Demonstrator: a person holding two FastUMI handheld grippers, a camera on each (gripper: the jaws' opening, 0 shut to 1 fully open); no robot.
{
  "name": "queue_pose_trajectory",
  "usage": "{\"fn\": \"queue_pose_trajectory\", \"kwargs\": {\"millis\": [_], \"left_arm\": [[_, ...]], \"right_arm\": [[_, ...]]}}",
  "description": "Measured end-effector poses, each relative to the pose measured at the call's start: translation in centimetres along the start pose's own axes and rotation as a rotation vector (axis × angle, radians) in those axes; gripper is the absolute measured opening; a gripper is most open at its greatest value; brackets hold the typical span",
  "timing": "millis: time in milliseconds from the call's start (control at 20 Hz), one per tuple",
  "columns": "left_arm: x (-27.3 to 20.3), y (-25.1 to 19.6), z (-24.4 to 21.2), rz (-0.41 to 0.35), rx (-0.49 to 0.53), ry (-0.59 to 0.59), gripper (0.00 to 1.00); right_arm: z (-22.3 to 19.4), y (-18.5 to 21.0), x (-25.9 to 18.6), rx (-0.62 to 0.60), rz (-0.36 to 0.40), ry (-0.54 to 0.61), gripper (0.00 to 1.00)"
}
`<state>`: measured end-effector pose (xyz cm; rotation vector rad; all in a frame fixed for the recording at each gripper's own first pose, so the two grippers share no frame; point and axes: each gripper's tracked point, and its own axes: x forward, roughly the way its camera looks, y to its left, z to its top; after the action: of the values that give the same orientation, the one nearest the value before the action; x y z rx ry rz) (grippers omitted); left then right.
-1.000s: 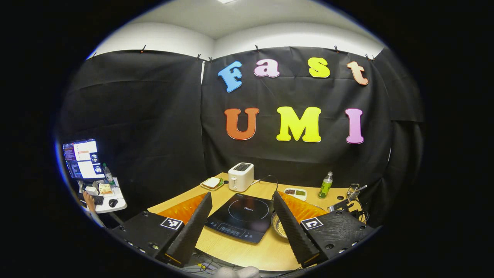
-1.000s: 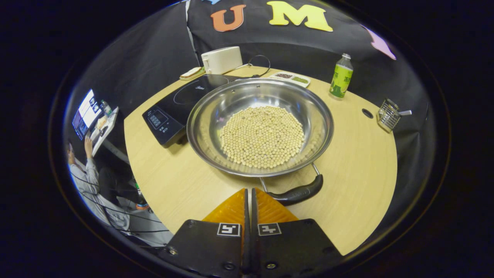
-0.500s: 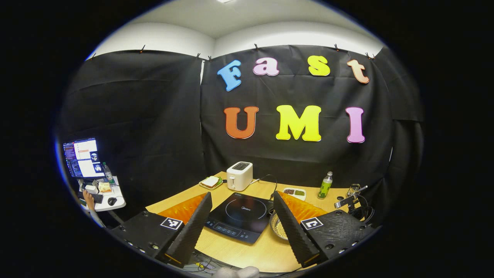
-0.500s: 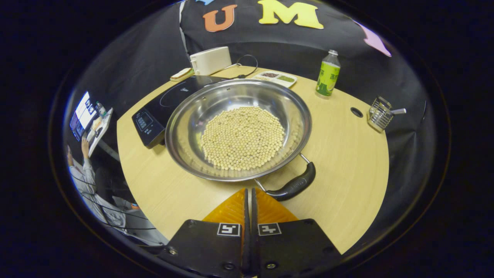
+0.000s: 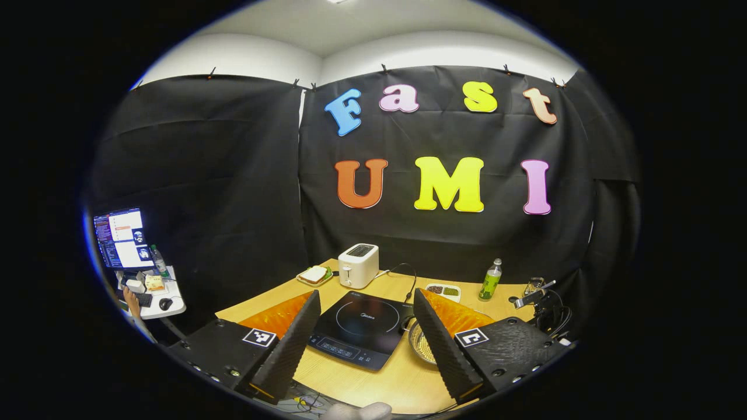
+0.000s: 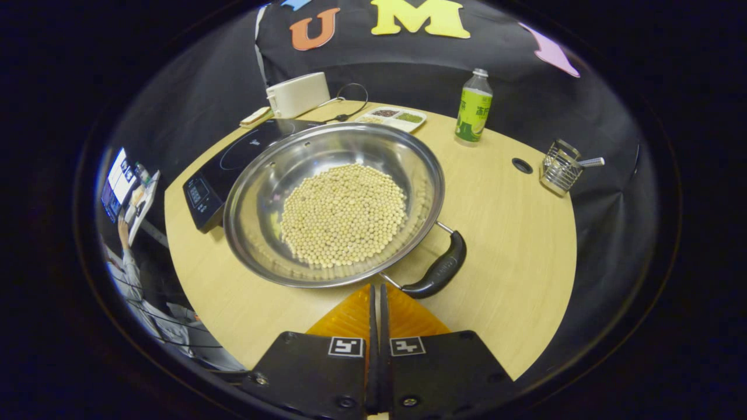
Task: First push the handle of the pot to place it horizontally, then grasp the pot with both hands and set it on the induction cooktop.
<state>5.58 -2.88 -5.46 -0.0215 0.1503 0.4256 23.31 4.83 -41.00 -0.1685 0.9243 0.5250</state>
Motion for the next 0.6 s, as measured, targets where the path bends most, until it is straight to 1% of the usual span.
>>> {"fn": "queue_pose_trajectory", "kwargs": {"millis": [200,250,300,600], "left_arm": [[0.5,-0.2,-0.1,-0.008,-0.001,0.002,0.95],[0.8,-0.2,0.0,-0.010,-0.002,0.002,0.95],[0.9,-0.1,0.0,-0.012,-0.003,0.002,0.95],[1.4,0.1,-0.2,-0.018,-0.012,0.002,0.95]], "right_arm": [[0.5,-1.4,0.0,0.021,-0.010,0.003,0.01],[0.5,-1.6,0.0,0.022,-0.014,0.003,0.04],[0.7,-2.0,0.0,0.020,-0.019,0.002,0.01],[0.9,-3.1,0.0,0.021,-0.049,0.004,0.01]]}}
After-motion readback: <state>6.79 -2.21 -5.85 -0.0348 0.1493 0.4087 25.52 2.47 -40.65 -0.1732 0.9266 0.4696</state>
